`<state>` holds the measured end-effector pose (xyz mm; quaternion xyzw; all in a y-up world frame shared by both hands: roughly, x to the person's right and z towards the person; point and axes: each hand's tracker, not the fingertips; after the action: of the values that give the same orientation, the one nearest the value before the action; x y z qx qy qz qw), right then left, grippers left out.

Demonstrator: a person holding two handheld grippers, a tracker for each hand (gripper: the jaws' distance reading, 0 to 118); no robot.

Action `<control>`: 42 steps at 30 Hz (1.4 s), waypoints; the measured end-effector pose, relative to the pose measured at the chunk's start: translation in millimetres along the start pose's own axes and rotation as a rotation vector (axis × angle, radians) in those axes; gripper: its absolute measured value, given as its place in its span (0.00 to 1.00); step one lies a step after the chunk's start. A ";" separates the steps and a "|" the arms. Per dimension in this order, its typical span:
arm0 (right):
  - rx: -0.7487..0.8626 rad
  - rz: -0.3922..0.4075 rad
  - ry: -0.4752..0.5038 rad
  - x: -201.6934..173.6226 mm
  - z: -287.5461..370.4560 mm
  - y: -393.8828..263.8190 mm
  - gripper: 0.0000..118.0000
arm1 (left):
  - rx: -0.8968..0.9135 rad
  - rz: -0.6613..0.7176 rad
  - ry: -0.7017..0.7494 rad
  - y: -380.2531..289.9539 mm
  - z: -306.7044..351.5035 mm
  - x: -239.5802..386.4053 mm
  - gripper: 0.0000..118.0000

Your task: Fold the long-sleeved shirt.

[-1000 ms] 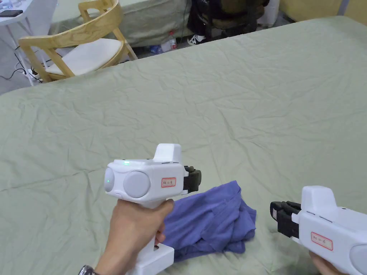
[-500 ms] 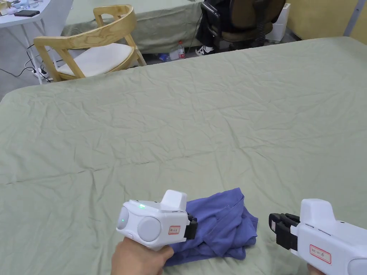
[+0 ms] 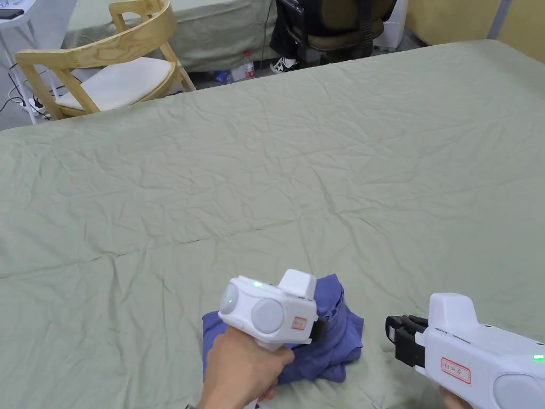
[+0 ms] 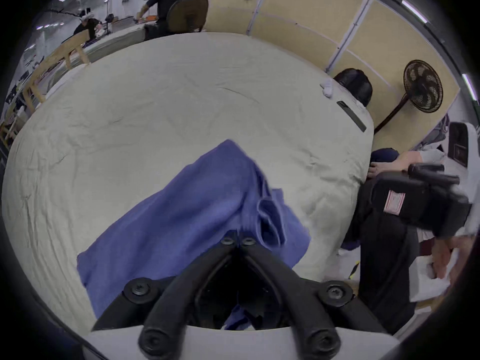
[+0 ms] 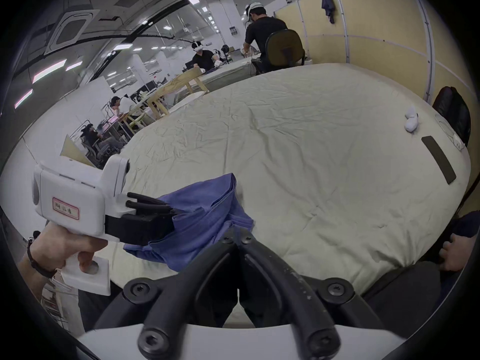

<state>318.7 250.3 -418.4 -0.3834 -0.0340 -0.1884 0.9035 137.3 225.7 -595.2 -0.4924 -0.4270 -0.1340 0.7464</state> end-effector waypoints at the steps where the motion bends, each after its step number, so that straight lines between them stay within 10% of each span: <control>1: 0.000 -0.002 -0.001 0.9 0.7 -0.6 0.00 | -0.006 -0.001 -0.015 3.6 -4.3 4.1 0.00; 13: 0.023 0.011 -0.024 -0.8 14.5 7.7 0.00 | 0.034 0.005 -0.086 2.2 1.1 29.3 0.00; 30: 0.075 0.313 0.017 -91.0 22.4 21.2 0.00 | 0.336 0.349 0.342 -125.9 178.7 -75.4 0.00; 42: -0.096 0.408 0.034 -109.9 6.7 41.0 0.00 | 0.328 0.410 0.312 -150.4 184.8 -89.0 0.00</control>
<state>232.5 315.5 -464.2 -0.4216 0.0687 -0.0095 0.9041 -102.8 291.0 -542.6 -0.4149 -0.2151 0.0161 0.8839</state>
